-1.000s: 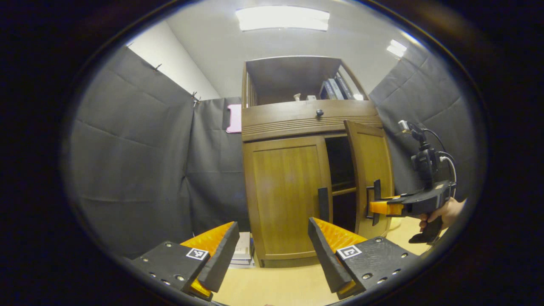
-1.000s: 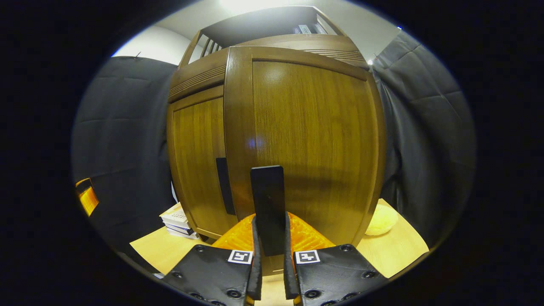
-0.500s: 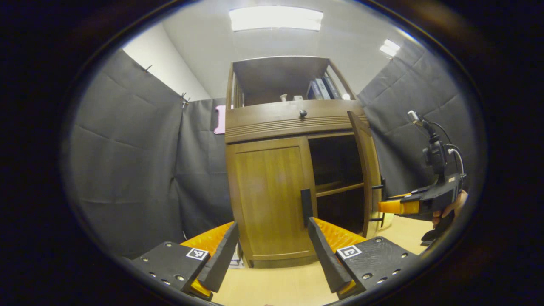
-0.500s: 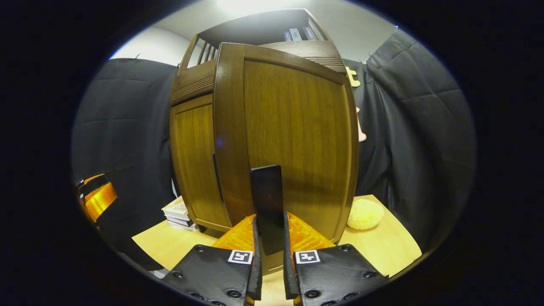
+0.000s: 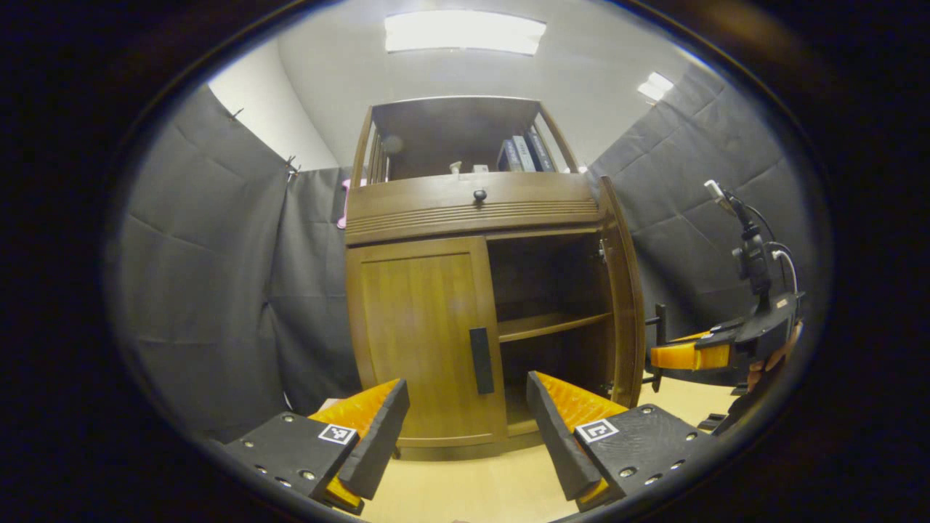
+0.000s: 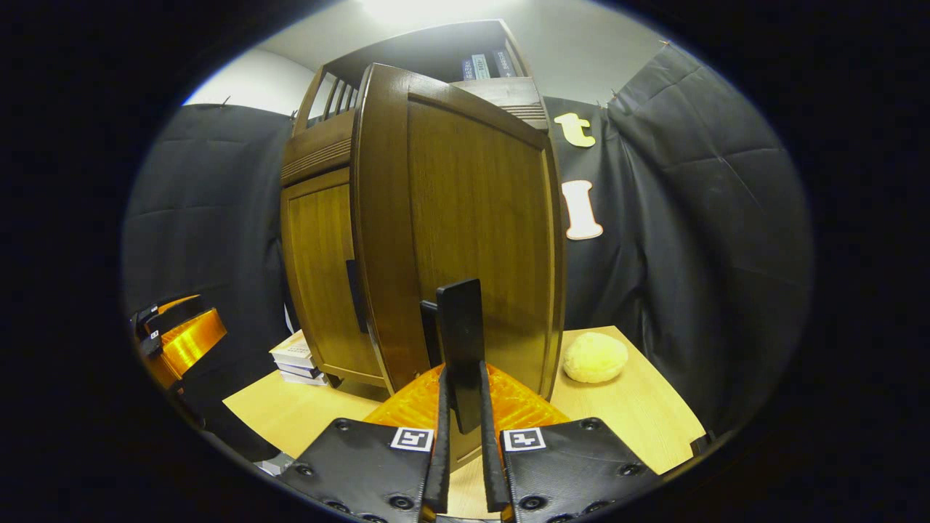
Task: Open the right door of the double-door shoe cabinet with the right hand, and open the left door with the left hand.
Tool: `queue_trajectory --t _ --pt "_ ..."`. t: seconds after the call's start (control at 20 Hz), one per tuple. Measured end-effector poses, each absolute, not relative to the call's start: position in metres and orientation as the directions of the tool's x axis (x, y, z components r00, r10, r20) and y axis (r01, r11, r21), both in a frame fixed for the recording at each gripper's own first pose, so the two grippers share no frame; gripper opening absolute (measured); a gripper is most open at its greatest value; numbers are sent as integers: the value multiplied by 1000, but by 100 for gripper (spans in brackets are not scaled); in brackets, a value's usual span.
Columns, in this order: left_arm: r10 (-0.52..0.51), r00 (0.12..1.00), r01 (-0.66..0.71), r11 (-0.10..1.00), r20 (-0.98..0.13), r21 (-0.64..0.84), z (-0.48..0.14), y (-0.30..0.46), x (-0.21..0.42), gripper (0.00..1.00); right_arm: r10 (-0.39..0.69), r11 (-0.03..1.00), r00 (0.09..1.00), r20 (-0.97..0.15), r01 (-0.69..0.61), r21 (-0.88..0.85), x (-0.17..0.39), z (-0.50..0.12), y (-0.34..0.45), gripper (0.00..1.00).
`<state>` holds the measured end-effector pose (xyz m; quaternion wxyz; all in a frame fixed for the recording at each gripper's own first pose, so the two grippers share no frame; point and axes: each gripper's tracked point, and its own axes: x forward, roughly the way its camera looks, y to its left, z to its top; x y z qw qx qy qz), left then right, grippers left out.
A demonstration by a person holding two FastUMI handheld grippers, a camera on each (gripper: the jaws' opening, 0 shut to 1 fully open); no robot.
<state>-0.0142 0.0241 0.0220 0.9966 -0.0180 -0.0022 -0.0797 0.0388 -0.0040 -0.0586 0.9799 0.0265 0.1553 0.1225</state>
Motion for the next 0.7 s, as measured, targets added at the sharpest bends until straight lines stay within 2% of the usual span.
queue_trajectory --t 0.1,0.15,0.35,0.4,0.45,0.5,0.7 --pt "-168 986 168 985 12 -34 22 20 -13 95 222 975 928 -300 -205 87 38 -58 -18 18" --pt "-170 985 170 985 13 -33 22 19 -14 95 205 978 931 -301 -188 85 39 -57 -26 24" --pt "-180 984 181 983 8 -38 24 -2 -17 95 167 986 939 -301 -153 70 38 -54 -49 17" --pt "-185 983 185 982 8 -39 25 -5 -17 95 161 987 940 -301 -148 65 38 -55 -54 20" --pt "-190 982 190 981 9 -39 26 -9 -17 95 156 988 941 -300 -144 62 37 -54 -57 15" --pt "-195 981 196 980 11 -38 27 -13 -16 95 152 988 942 -299 -140 60 37 -55 -61 19" --pt "-213 977 213 976 13 -38 29 -27 -13 95 121 993 948 -296 -116 34 34 -52 -81 20"
